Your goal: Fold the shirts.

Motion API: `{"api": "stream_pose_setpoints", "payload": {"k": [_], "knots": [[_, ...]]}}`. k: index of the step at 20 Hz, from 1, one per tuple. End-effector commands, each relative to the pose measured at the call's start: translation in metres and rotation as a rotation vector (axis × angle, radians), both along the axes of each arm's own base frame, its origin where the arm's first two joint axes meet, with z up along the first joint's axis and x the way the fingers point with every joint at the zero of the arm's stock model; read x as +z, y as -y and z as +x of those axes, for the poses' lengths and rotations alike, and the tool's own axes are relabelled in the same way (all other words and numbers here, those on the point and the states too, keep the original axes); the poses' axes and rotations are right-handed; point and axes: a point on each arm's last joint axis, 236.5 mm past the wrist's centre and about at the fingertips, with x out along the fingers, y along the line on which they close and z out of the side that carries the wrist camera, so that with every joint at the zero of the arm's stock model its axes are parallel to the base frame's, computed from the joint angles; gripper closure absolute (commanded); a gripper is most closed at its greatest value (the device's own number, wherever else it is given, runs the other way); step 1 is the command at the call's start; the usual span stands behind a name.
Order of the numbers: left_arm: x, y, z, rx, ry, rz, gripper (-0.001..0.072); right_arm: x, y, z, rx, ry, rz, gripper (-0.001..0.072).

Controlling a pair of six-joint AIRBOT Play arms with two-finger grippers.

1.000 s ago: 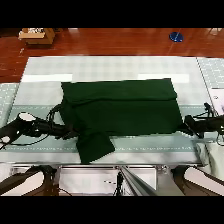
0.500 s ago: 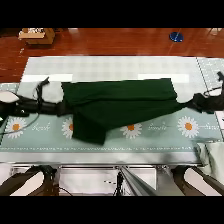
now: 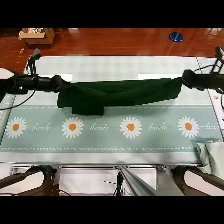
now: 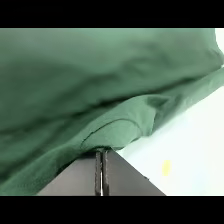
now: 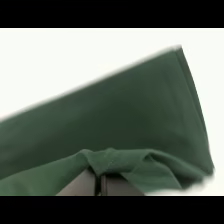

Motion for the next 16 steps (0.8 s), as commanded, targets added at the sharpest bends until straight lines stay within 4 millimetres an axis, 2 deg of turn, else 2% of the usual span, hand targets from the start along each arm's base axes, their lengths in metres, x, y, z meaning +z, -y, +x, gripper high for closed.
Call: {"api": "stream_pose_setpoints", "payload": {"k": [1, 3, 5, 10, 13, 16], "knots": [[-0.011, -0.009, 0.039, 0.023, 0.008, 0.006, 0.0692, -0.006, -0.002, 0.054, -0.057, 0.051, 0.009, 0.0690], [-0.008, -0.012, 0.060, 0.026, 0.029, 0.008, 0.0691, -0.010, 0.001, 0.076, -0.071, 0.058, 0.014, 0.0690], [-0.006, -0.015, 0.079, 0.031, 0.046, 0.008, 0.0692, -0.019, 0.004, 0.089, -0.076, 0.049, 0.016, 0.0689], [-0.006, -0.018, 0.106, 0.049, 0.052, -0.003, 0.0692, -0.035, 0.012, 0.102, -0.102, 0.051, 0.005, 0.0690], [-0.025, -0.020, 0.107, 0.045, 0.009, -0.010, 0.0691, -0.045, 0.011, 0.101, -0.098, 0.033, 0.003, 0.0690], [-0.054, -0.018, 0.103, 0.033, -0.059, -0.022, 0.0691, -0.058, 0.008, 0.095, -0.057, -0.006, -0.038, 0.0689]]}}
